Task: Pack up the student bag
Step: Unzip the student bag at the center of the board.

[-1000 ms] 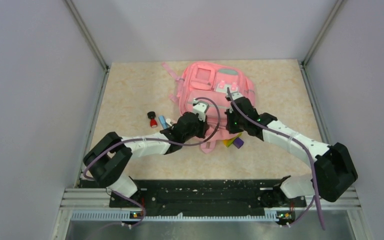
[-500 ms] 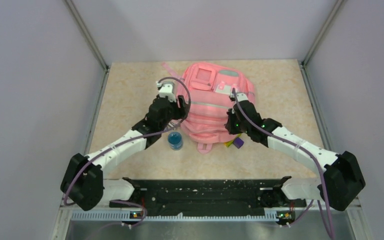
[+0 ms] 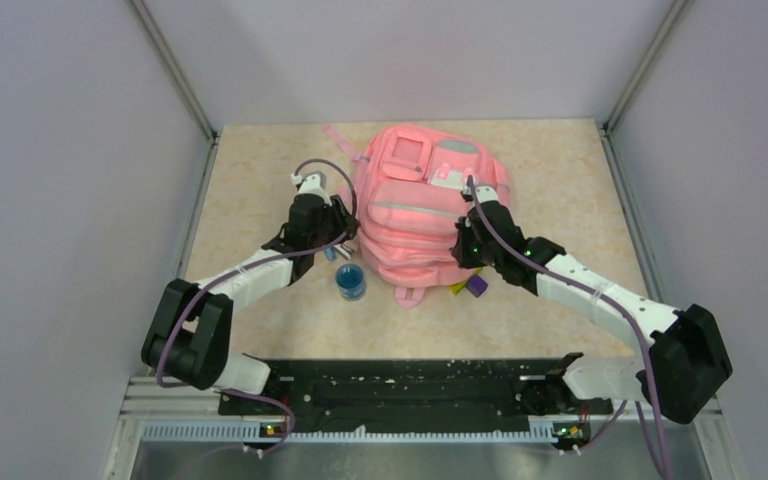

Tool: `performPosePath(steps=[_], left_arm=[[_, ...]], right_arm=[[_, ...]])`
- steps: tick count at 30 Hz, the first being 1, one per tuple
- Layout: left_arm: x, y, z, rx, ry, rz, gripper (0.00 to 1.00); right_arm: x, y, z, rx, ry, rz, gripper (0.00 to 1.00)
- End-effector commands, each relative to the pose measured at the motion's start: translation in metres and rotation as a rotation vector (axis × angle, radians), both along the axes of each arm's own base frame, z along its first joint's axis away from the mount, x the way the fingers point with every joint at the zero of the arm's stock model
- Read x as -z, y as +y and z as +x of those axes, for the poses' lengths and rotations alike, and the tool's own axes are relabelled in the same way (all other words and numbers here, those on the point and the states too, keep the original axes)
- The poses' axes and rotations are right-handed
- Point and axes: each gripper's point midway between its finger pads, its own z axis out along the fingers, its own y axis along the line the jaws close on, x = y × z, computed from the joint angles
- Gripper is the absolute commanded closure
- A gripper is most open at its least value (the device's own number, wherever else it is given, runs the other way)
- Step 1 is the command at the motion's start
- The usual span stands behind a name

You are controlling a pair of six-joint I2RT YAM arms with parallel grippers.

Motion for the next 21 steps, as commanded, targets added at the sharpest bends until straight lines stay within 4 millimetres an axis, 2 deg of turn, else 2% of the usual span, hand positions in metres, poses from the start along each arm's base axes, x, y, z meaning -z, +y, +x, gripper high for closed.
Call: performPosePath(steps=[1,5,6,9,11,12,18,21], left_arm=[[-0.008,-0.015,0.004,0.029,-0.03,-0.117,0.55],[0.001,-0.023,0.001,0.074,0.016,-0.129,0.56],[0.005,-0.024,0.0,0.082,0.03,-0.126,0.6],[0.008,-0.034,-0.006,0.13,0.041,-0.172,0.82],[0.0,-0.044,-0.009,0.18,-0.002,-0.227,0.98],[-0.003,-0.049,-0.012,0.202,-0.017,-0.253,1.0],[-0.015,-0.063,-0.019,0.234,-0.055,-0.293,1.0],[-0.018,-0.067,-0.021,0.231,-0.073,-0.3,1.0]], right_arm=[[-0.012,0.001,-0.002,0.006,-0.031,0.018,1.0],[-0.013,0.002,-0.001,0.007,-0.031,0.023,1.0],[-0.014,0.002,-0.001,0.007,-0.033,0.025,1.0],[-0.017,0.002,0.0,0.012,-0.041,0.026,1.0],[-0.019,0.004,0.0,0.012,-0.041,0.038,1.0],[-0.02,0.006,0.0,0.007,-0.038,0.051,1.0],[-0.018,0.034,-0.007,-0.036,-0.027,0.073,1.0],[-0.021,0.055,-0.01,-0.074,-0.028,0.092,1.0]])
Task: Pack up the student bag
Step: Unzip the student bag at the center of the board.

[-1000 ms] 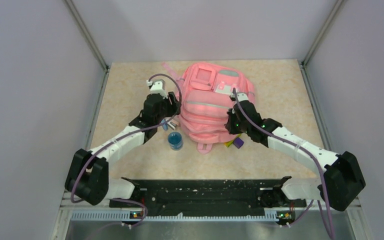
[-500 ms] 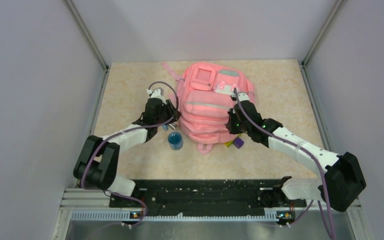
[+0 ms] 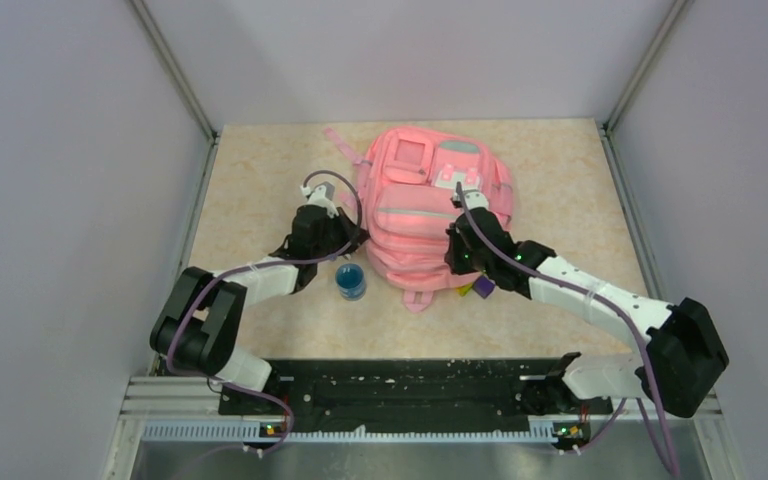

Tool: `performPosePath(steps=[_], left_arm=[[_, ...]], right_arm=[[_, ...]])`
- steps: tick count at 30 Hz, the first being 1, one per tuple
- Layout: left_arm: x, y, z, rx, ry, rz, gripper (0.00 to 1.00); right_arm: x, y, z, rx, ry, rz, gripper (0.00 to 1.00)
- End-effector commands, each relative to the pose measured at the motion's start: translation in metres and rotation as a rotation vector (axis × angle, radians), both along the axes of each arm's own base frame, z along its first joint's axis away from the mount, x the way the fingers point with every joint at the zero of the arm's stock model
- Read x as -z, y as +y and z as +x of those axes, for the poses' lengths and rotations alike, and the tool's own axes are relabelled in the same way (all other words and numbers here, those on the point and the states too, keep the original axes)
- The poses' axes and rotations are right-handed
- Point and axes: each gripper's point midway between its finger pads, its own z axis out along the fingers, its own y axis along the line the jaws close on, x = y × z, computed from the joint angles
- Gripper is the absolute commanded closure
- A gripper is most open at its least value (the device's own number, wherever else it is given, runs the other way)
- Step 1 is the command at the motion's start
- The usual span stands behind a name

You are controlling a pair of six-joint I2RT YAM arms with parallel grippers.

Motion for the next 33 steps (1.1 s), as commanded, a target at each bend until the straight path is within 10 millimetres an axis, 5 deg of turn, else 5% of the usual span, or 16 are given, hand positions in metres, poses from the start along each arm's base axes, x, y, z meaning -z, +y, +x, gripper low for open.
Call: performPosePath(steps=[1,11,18,25,33], left_arm=[[-0.037,-0.031,-0.005,0.084,-0.115,-0.112,1.0],[-0.047,-0.046,-0.015,0.095,-0.153,-0.149,1.0],[-0.053,-0.048,-0.021,0.106,-0.176,-0.161,1.0],[-0.057,-0.045,-0.027,0.112,-0.206,-0.161,1.0],[-0.055,-0.044,-0.028,0.123,-0.212,-0.143,1.0]], right_arm=[[-0.025,0.049,-0.001,-0.072,-0.035,0.1,1.0],[-0.022,0.121,0.007,-0.175,-0.007,0.199,1.0],[-0.05,0.156,0.033,-0.184,-0.076,0.292,1.0],[-0.091,0.171,0.075,-0.115,-0.208,0.324,1.0],[-0.095,0.18,0.114,-0.095,-0.265,0.27,1.0]])
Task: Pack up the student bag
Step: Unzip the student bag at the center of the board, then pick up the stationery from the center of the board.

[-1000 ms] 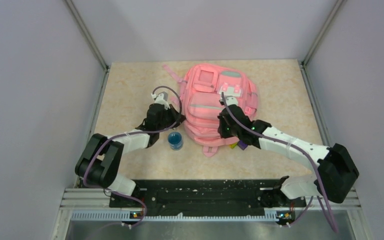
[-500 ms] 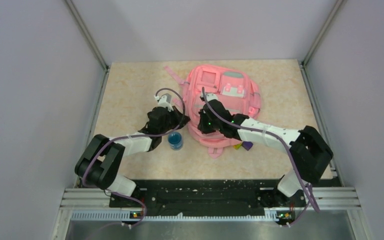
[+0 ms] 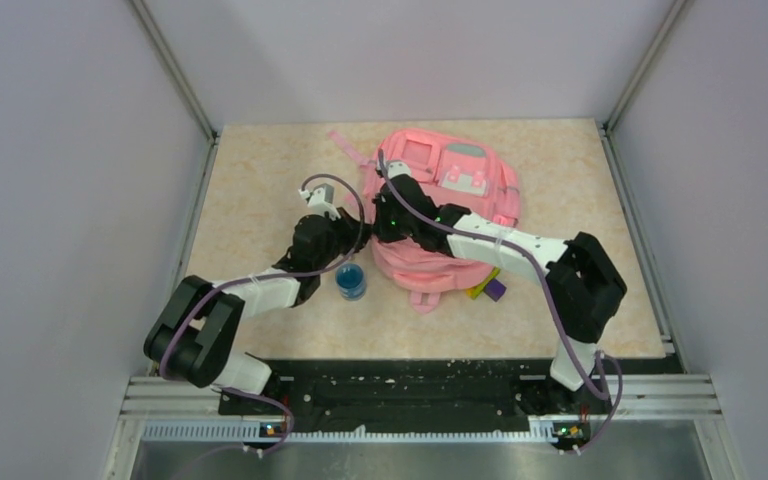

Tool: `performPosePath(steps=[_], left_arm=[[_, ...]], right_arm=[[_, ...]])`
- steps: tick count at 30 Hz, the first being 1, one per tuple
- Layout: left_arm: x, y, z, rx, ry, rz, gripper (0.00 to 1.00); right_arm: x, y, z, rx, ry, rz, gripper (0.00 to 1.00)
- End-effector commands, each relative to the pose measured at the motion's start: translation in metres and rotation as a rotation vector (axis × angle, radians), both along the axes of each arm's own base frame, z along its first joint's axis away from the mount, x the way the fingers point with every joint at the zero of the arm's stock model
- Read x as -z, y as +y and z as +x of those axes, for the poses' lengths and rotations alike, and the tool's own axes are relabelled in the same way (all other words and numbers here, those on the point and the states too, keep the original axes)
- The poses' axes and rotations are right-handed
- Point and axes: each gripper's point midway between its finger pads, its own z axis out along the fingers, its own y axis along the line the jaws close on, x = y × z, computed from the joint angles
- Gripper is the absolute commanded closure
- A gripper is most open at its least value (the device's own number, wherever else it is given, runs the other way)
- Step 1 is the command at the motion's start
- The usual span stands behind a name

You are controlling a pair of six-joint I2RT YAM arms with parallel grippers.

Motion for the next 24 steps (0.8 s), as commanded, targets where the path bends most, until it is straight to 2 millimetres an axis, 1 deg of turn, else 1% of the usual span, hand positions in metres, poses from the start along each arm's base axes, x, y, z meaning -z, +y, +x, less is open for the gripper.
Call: performPosePath(steps=[1,2,3,4,5,7,8,10,11,12,13,14,16,20,22,24], left_arm=[[-0.024,-0.025,-0.021,0.146,-0.065,-0.046,1.0],[-0.023,-0.023,-0.02,0.141,-0.065,-0.032,1.0],[-0.022,-0.021,-0.02,0.135,-0.067,-0.012,1.0],[-0.022,-0.018,-0.019,0.125,-0.07,0.012,0.98],[-0.022,-0.015,-0.018,0.118,-0.076,0.037,0.92],[-0.022,-0.006,-0.018,0.098,-0.09,0.102,0.71],[-0.023,0.0,-0.017,0.086,-0.099,0.139,0.61],[-0.024,0.012,-0.017,0.06,-0.114,0.215,0.46],[-0.026,0.018,-0.017,0.042,-0.122,0.25,0.42],[-0.027,0.026,-0.017,0.019,-0.126,0.283,0.38],[-0.032,0.035,-0.016,-0.014,-0.146,0.317,0.35],[-0.032,0.045,-0.016,-0.058,-0.139,0.341,0.31],[-0.033,0.064,-0.016,-0.14,-0.132,0.389,0.25],[-0.045,0.089,-0.021,-0.232,-0.134,0.438,0.21],[-0.049,0.1,-0.024,-0.276,-0.125,0.442,0.19],[-0.051,0.111,-0.026,-0.312,-0.1,0.443,0.17]], right_arm=[[-0.079,0.023,0.047,0.039,-0.23,0.148,1.0],[-0.082,0.02,0.046,0.033,-0.236,0.138,1.0],[-0.085,0.017,0.043,0.025,-0.241,0.131,0.96],[-0.088,0.012,0.039,0.017,-0.248,0.121,0.87],[-0.092,0.006,0.034,0.013,-0.256,0.115,0.75],[-0.097,-0.012,0.025,0.021,-0.273,0.093,0.51],[-0.094,-0.022,0.018,0.025,-0.275,0.076,0.42],[-0.091,-0.04,0.004,0.014,-0.281,0.049,0.33],[-0.091,-0.047,-0.004,0.0,-0.291,0.046,0.3],[-0.087,-0.052,-0.013,-0.031,-0.291,0.044,0.28],[-0.088,-0.054,-0.026,-0.077,-0.295,0.061,0.27],[-0.081,-0.054,-0.036,-0.115,-0.292,0.067,0.26],[-0.076,-0.051,-0.06,-0.191,-0.313,0.084,0.25],[-0.071,-0.024,-0.102,-0.307,-0.397,0.106,0.18],[-0.064,-0.009,-0.11,-0.331,-0.411,0.088,0.03],[-0.052,0.007,-0.112,-0.352,-0.409,0.053,0.01]])
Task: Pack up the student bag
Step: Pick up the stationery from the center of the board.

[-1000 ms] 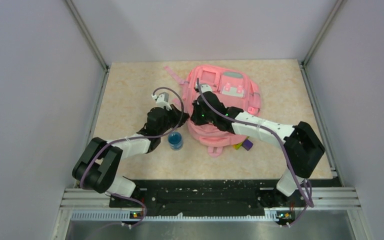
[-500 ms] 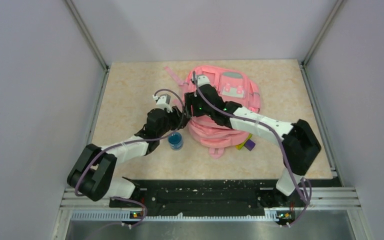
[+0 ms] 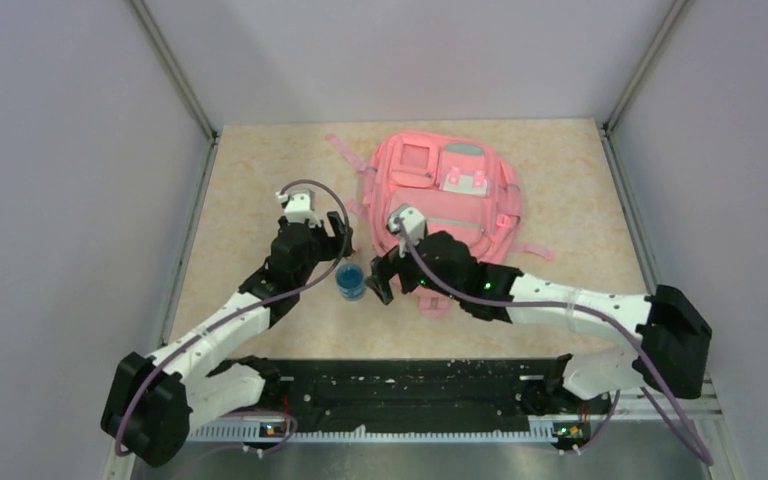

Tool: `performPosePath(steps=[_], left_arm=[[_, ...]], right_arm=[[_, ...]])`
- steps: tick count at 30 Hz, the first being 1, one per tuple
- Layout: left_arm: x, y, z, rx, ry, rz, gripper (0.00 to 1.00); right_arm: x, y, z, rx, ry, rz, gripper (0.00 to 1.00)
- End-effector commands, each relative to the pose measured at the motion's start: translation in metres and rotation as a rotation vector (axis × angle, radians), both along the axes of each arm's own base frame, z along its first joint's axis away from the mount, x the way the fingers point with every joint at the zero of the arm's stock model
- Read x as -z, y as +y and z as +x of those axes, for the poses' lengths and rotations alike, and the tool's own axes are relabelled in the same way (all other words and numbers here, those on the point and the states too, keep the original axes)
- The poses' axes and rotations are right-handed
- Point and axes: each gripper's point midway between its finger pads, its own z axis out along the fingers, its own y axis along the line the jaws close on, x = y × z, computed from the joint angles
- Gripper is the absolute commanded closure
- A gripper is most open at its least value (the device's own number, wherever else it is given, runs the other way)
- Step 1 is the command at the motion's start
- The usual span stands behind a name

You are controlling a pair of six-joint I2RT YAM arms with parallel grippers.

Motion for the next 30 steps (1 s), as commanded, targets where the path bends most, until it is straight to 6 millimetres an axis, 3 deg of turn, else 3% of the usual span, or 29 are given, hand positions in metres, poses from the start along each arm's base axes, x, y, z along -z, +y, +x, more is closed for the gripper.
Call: performPosePath(steps=[1,10,16,23,30], left_arm=[[-0.014,0.035,0.001,-0.135,0.006,0.046,0.17],[0.001,0.072,-0.009,-0.237,0.077,0.001,0.16],[0.012,0.081,-0.014,-0.254,0.098,-0.005,0.16],[0.018,0.09,-0.016,-0.279,0.105,-0.008,0.16],[0.018,0.096,-0.018,-0.3,0.097,-0.013,0.16]], right_arm=[[-0.001,0.04,-0.001,-0.043,-0.101,-0.007,0.01],[0.05,0.092,0.03,-0.003,-0.144,-0.155,0.01],[0.081,0.119,0.041,-0.009,-0.13,-0.239,0.04],[0.117,0.117,0.039,0.015,-0.058,-0.318,0.15],[0.119,0.115,0.041,0.042,-0.046,-0.318,0.41]])
